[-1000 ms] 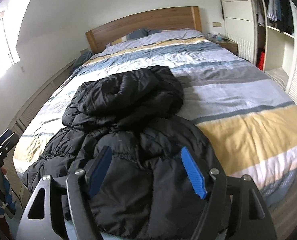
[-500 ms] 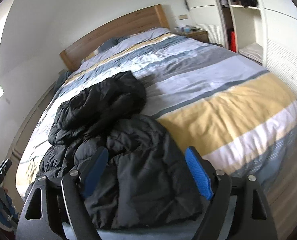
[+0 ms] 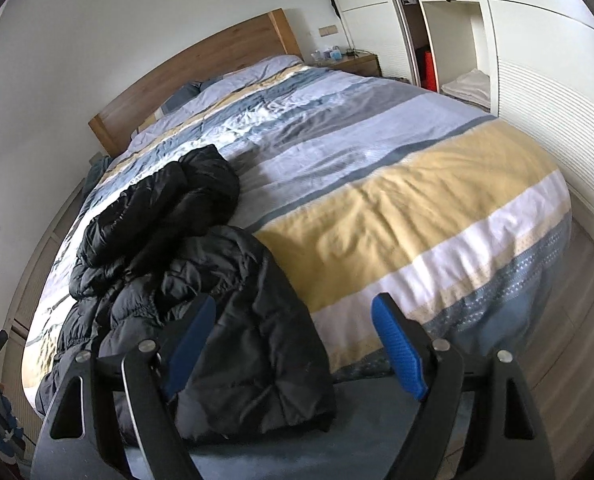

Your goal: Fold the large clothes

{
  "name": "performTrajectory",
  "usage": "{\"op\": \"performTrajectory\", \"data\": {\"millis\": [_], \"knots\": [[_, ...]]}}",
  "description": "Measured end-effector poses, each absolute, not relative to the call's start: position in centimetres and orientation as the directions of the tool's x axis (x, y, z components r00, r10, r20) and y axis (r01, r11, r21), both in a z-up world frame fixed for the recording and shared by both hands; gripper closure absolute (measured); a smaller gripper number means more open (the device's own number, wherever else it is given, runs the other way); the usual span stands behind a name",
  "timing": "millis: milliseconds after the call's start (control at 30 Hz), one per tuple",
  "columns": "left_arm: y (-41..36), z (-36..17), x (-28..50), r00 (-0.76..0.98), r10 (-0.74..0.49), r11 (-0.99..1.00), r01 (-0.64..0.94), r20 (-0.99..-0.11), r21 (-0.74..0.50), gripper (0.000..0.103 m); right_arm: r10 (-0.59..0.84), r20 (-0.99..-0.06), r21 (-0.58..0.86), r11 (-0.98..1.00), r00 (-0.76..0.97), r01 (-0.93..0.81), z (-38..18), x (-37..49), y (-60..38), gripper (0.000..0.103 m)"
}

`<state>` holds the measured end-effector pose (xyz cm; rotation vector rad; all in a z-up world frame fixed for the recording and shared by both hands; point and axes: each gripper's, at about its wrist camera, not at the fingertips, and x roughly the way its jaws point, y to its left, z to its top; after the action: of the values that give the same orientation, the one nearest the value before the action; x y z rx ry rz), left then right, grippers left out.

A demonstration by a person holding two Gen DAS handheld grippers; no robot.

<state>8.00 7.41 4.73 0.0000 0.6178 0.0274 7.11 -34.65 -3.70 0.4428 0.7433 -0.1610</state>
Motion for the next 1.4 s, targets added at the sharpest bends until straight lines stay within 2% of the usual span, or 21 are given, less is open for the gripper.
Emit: {"op": "performTrajectory", "data": {"millis": [233, 567, 667, 833, 1033, 1167, 1400], "knots": [[13.4, 2.2, 8.1, 0.751, 0.05, 0.989, -0.127, -0.658, -0.07, 0.0, 0.042, -0.72, 0.34, 0.891, 0.693, 0.3, -6.1, 6.9, -35.3, 0.023], [23.0, -3.0, 7.5, 0.667, -0.099, 0.904, -0.251, -0.739, -0.347, 0.001, 0.224, -0.758, 0.46, 0.849, 0.613, 0.26, -12.0, 8.7, -34.4, 0.023], [25.2, -4.7, 7.5, 0.651, -0.187, 0.856, -0.258, -0.735, -0.447, 0.001, 0.288, -0.75, 0.511, 0.824, 0.596, 0.245, -13.5, 9.3, -34.1, 0.023], [27.5, -7.3, 7.7, 0.625, -0.257, 0.797, -0.295, -0.738, -0.527, 0.001, 0.372, -0.74, 0.571, 0.788, 0.561, 0.23, -15.7, 10.3, -34.0, 0.023], [28.2, -11.0, 8.4, 0.585, -0.437, 0.694, -0.264, -0.683, -0.67, 0.001, 0.469, -0.723, 0.622, 0.761, 0.507, 0.183, -17.0, 12.1, -33.6, 0.023], [27.1, -13.1, 8.2, 0.55, -0.518, 0.645, -0.251, -0.655, -0.722, 0.001, 0.509, -0.728, 0.629, 0.762, 0.459, 0.153, -17.6, 13.0, -32.8, 0.023], [24.5, -13.3, 7.3, 0.502, -0.612, 0.626, -0.166, -0.612, -0.762, 0.001, 0.602, -0.68, 0.702, 0.699, 0.419, 0.135, -18.7, 13.2, -31.8, 0.022]]}}
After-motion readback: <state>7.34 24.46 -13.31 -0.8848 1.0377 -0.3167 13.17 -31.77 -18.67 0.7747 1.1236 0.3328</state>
